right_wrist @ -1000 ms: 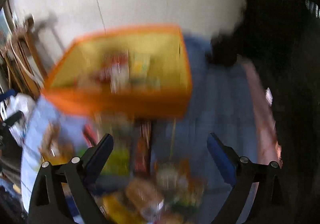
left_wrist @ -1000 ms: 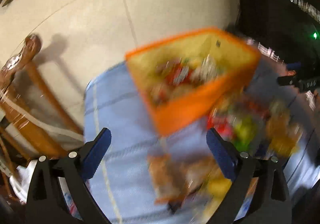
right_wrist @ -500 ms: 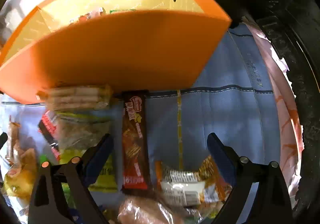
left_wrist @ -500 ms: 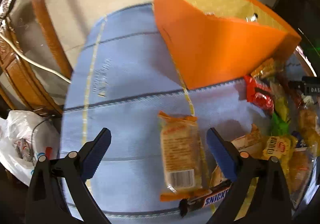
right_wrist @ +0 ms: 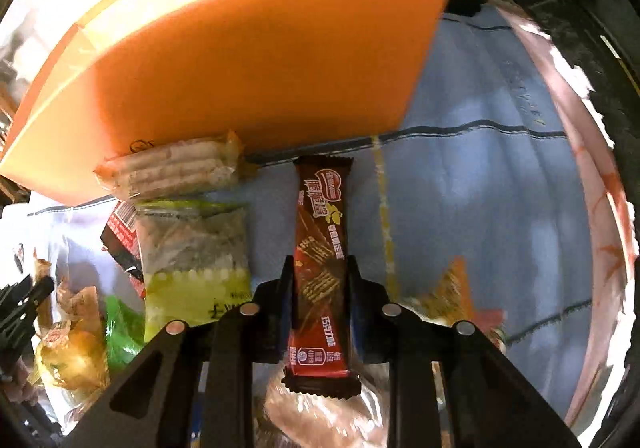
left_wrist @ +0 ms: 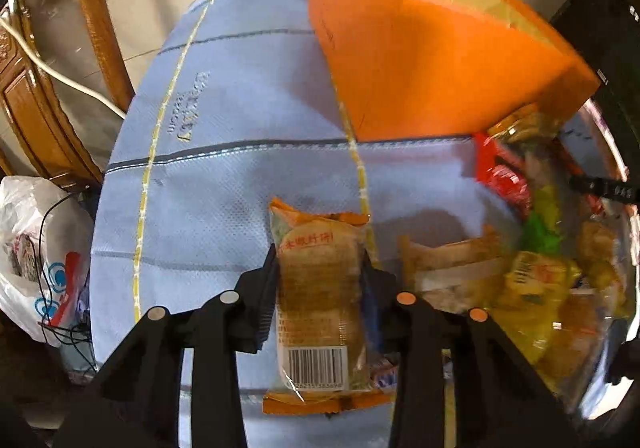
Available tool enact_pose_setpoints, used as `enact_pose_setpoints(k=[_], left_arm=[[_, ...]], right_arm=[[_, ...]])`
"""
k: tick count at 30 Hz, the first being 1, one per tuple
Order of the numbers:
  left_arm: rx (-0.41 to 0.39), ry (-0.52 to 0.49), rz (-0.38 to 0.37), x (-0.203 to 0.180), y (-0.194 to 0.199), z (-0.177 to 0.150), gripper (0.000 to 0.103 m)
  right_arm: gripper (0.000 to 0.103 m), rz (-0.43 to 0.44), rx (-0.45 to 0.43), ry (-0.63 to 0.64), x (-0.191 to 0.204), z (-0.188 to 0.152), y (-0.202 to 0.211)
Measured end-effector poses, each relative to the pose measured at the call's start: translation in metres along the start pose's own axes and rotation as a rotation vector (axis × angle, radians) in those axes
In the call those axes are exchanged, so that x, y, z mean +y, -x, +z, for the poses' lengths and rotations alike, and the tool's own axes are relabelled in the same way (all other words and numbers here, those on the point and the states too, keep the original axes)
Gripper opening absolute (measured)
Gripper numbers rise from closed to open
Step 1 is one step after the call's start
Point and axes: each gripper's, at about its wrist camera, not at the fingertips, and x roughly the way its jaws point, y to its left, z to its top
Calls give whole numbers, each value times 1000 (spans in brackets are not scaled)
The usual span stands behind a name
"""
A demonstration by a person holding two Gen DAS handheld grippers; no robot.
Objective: Organize snacks
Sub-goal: 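Grasp the brown chocolate bar with the right tool and drop it into the box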
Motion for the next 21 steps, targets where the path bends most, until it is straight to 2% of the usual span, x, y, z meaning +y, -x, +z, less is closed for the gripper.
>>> enact_pose_setpoints(k=[8,13,16,19,21], left_arm=[[-97,34,-71,-6,57,11,35],[-195,-72,-82,-46,107,36,35],[-249,-127,-106,-71,125,62,36],[-298,-159,-82,-88,122,90,36],[-306,-108,-82,-91,112,116,36]], right_arm=[[24,25,-117,19,2,-10,62],[24,28,-233,52,3,-7,118],[24,47,-281,72,4,13,137],[24,92,-313,68,7,41,140],[24,112,-330,75,5,60,139]])
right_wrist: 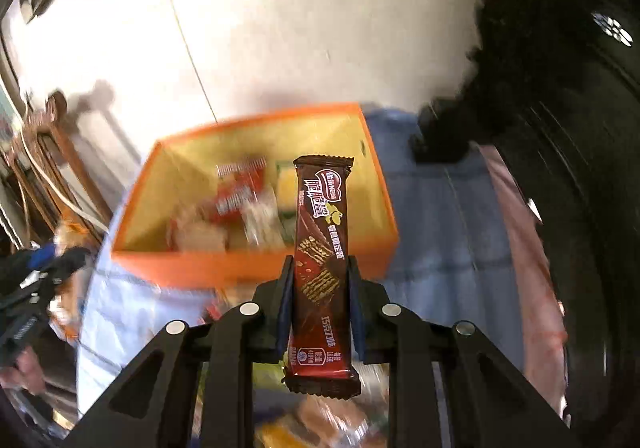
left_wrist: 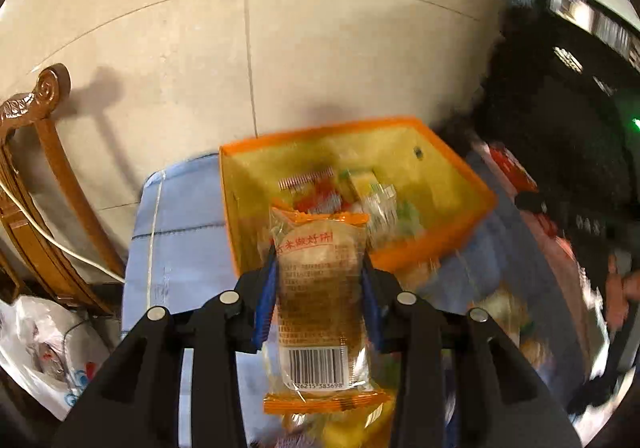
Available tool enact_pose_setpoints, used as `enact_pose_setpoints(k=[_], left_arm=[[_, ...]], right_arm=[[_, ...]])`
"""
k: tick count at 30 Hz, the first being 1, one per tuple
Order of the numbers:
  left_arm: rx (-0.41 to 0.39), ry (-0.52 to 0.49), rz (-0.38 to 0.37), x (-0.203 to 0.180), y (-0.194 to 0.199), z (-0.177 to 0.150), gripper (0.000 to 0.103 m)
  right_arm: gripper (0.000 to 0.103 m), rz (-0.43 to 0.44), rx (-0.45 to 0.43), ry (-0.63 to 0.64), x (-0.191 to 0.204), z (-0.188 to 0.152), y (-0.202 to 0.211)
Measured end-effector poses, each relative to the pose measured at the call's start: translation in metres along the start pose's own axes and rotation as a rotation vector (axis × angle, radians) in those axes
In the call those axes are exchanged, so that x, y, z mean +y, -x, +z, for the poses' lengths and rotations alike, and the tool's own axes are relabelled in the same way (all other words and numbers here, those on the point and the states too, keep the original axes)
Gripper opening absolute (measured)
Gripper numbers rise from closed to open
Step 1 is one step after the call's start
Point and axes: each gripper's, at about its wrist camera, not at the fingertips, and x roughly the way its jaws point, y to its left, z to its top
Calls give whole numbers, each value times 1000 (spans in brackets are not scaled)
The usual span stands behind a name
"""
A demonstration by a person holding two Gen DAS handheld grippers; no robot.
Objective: Organize snacks
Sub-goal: 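Grasp the brown chocolate bar with the right tool and drop it into the box, then carry the yellow chip bag with the left tool while the right carries the green seed bag into the box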
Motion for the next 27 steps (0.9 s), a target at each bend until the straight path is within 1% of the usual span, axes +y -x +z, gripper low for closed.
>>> enact_pose_setpoints(k=[2,5,6,7,9,12,14,15,16,17,18,20,21,22,24,26,27], left_arm=[[-1,49,-24,3,-19,20,36],[20,30,38,1,-54,43,36],[40,32,53,1,-65,48,36],[73,50,37,2,-79,55,36],[78,66,19,0,-89,60,36],[80,45,5,-5,-96,64,36],[89,24,11,-9,-102,64,36],[88,17,18,-9,-104,64,37],[91,13,27,-9,-107,63,43],[107,14,32,-9,-110,63,82],[110,11,45,-9,-111,62,98],[49,-21,84,-11,-104,57,99],[39,-46,94,-13,-100,55,99],[45,-63,109,-15,-98,53,99],[64,-92,103,-16,-90,44,99],[63,-125,94,-16,-75,25,99],[64,-133,85,-18,-68,16,99]], right_arm=[[24,32,0,20,1,19,-16],[24,15,19,47,4,40,-44],[24,4,33,57,4,46,-55],[24,-4,38,59,3,48,-61],[24,-6,55,65,2,52,-72],[24,8,74,45,-2,53,-85],[26,11,66,52,-2,53,-89],[33,26,59,50,-2,54,-91],[70,35,55,54,-2,54,-91],[96,29,36,58,-2,55,-90],[96,10,7,68,-2,55,-86],[96,-31,-17,113,1,54,-79],[96,-53,-22,117,0,54,-76],[96,-60,-19,102,-3,51,-72],[96,-14,-3,66,-11,42,-60],[97,-5,3,55,-15,29,-49],[98,10,11,55,-15,16,-41]])
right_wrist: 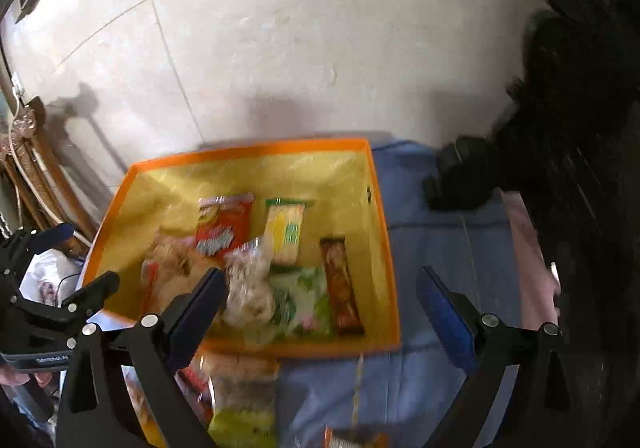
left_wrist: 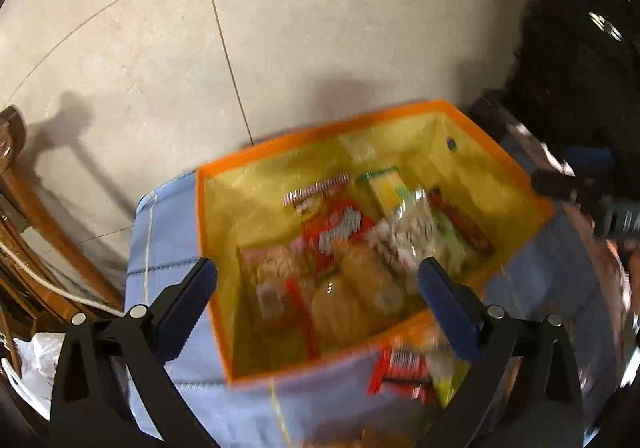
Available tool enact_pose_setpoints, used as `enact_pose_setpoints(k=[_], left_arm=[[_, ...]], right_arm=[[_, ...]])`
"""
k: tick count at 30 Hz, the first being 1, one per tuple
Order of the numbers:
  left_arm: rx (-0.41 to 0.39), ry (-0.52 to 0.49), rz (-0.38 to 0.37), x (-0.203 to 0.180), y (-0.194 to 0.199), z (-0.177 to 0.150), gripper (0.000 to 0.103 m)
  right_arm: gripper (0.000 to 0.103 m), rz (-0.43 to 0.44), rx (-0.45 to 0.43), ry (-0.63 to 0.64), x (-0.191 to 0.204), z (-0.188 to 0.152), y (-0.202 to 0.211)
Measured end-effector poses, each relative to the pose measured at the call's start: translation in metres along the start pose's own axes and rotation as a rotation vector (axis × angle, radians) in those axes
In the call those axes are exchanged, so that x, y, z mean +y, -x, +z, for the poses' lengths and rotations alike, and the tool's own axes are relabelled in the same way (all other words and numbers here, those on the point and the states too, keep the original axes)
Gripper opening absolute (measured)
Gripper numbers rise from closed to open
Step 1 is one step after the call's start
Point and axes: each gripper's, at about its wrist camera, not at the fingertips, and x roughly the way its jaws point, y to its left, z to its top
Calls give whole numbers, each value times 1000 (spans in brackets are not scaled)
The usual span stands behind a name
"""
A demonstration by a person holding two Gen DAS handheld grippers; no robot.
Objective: Organize snacks
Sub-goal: 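Carry the yellow chip bag with the left tool while the right carries the green seed bag into the box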
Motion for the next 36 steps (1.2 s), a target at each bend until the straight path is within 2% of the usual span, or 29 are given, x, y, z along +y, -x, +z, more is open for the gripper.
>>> enact_pose_setpoints(k=[2,5,10,14,17,19,22,23,24,25,26,27,29,31,33,36], left_arm=[[11,0,-52,0,16,-28,99],[66,15,-173,-2,37,-74,99],[103,-64,-175,-12,47,-139,99],[139,-105,-173,-23,28,-160,99],[167,-121,-178,-27,11,-168,99],[188,-97,-194,-23,2,-167,99],[228,-6,-263,-15,-16,-167,99],[256,51,-303,-11,-23,-169,99],[257,75,-308,-10,-25,-171,97],[245,68,-297,-13,-23,-172,93],[241,48,-302,-17,-19,-173,79],[220,15,-305,-23,-12,-173,62],[215,-26,-315,-32,-2,-176,47],[223,-30,-320,-35,2,-178,43],[235,19,-337,-31,7,-179,41],[208,28,-352,-28,24,-177,41]], right_arm=[[99,26,31,4,1,-23,6],[99,73,115,5,10,-61,3],[99,95,281,0,31,-110,-38],[99,93,345,-18,42,-119,-75],[99,75,359,-17,49,-121,-93],[99,81,367,-33,50,-120,-102],[99,76,375,-39,50,-120,-114],[98,92,378,-40,51,-120,-116],[93,91,369,-37,50,-120,-115],[74,85,346,-19,52,-120,-111],[63,65,343,-3,54,-119,-109],[62,69,356,-5,56,-118,-111],[61,91,375,-38,53,-119,-108],[59,102,374,-96,46,-120,-101],[59,93,345,-92,41,-118,-90],[59,82,313,-78,36,-117,-68]])
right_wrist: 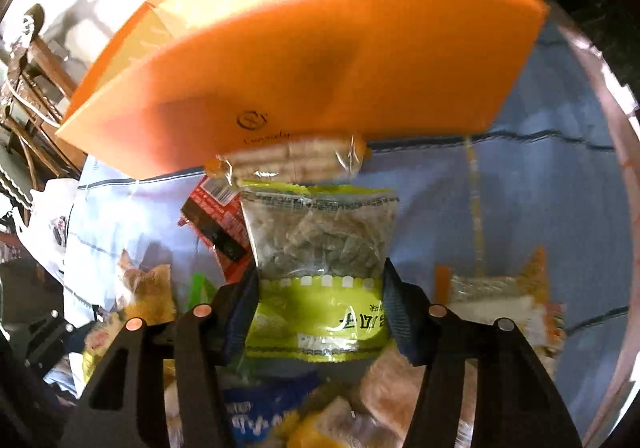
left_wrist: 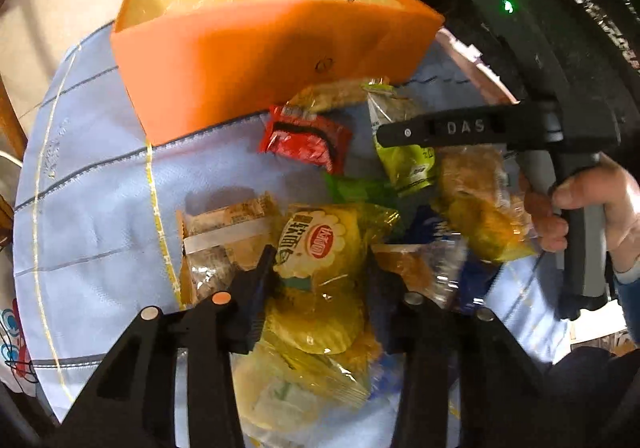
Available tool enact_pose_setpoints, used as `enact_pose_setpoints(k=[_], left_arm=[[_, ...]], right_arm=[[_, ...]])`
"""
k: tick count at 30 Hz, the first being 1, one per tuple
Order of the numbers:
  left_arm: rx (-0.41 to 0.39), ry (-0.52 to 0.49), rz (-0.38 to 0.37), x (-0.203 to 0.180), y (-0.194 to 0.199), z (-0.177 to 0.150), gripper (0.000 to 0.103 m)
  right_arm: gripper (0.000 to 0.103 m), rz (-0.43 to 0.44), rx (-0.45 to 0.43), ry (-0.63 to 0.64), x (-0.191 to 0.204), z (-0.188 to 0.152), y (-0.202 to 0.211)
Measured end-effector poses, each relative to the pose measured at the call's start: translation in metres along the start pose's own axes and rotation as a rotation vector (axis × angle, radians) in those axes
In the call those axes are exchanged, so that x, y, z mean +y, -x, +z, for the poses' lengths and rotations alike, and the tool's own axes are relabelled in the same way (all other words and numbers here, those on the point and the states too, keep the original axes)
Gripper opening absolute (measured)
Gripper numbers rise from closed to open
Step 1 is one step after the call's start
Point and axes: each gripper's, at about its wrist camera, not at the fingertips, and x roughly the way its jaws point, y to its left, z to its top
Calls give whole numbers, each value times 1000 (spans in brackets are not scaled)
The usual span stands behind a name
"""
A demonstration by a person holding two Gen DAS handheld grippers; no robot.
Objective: Organize snacks
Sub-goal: 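Carry the yellow chip bag with the left tool while the right carries the green seed bag into the box, then grasp the tan pastry bag with the left tool while the right grasps the breadstick bag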
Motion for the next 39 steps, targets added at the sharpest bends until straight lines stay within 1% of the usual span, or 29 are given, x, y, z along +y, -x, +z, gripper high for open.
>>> enact_pose_setpoints(k=[3,6,8,9,11,13,16,17,19,20,21,22,23,24,26,30,32,34,35,36,37,38,39], left_arm=[[-21,-8,-11,-3,16,-2,41],[-21,16,-19,0,23,1,41],[-52,39,-40,1,31,8,41],[-73,45,-44,3,38,10,41],[-111,53,-26,8,51,17,41],[-137,57,-24,10,59,24,41],[-200,60,-25,13,81,41,41],[-228,51,-12,16,91,49,41],[-254,40,18,17,99,63,41],[-274,35,54,19,102,77,41],[-285,33,69,20,103,85,41],[-301,27,84,21,102,96,41],[-315,18,119,23,98,112,41],[-313,16,135,23,94,121,41],[-305,14,164,26,82,143,41],[-275,10,167,27,61,168,41],[-256,4,190,27,51,176,41],[-233,20,185,31,43,182,41],[-229,31,187,33,39,185,41],[-232,38,195,36,35,187,44],[-233,45,223,39,31,189,49],[-221,60,271,43,26,189,81],[-214,68,285,42,23,190,99]], right_arm=[[58,27,-19,-29,-9,-1,14],[58,35,-47,-39,-16,-1,31],[58,16,-82,-23,-15,-2,47],[58,-7,-102,-17,-16,0,54],[58,-1,-119,-29,-19,1,61],[58,-1,-147,-31,-20,4,74],[58,-67,-225,3,-21,13,94],[58,-65,-243,6,-21,17,100],[58,-66,-283,17,-21,35,115],[58,-84,-298,28,-22,42,121],[58,-117,-317,44,-20,57,125],[58,-128,-329,51,-18,67,125],[58,-130,-335,54,-16,80,125],[58,-127,-329,56,-15,95,123],[58,-128,-330,67,-7,113,119],[58,-157,-292,78,-4,142,103],[58,-163,-270,77,-5,146,95],[59,-165,-263,64,-9,147,90],[62,-158,-258,56,-8,149,87],[68,-137,-238,48,-8,152,79],[87,-126,-228,50,-9,153,76],[96,-133,-227,60,-7,152,76],[96,-169,-239,90,-5,149,78]])
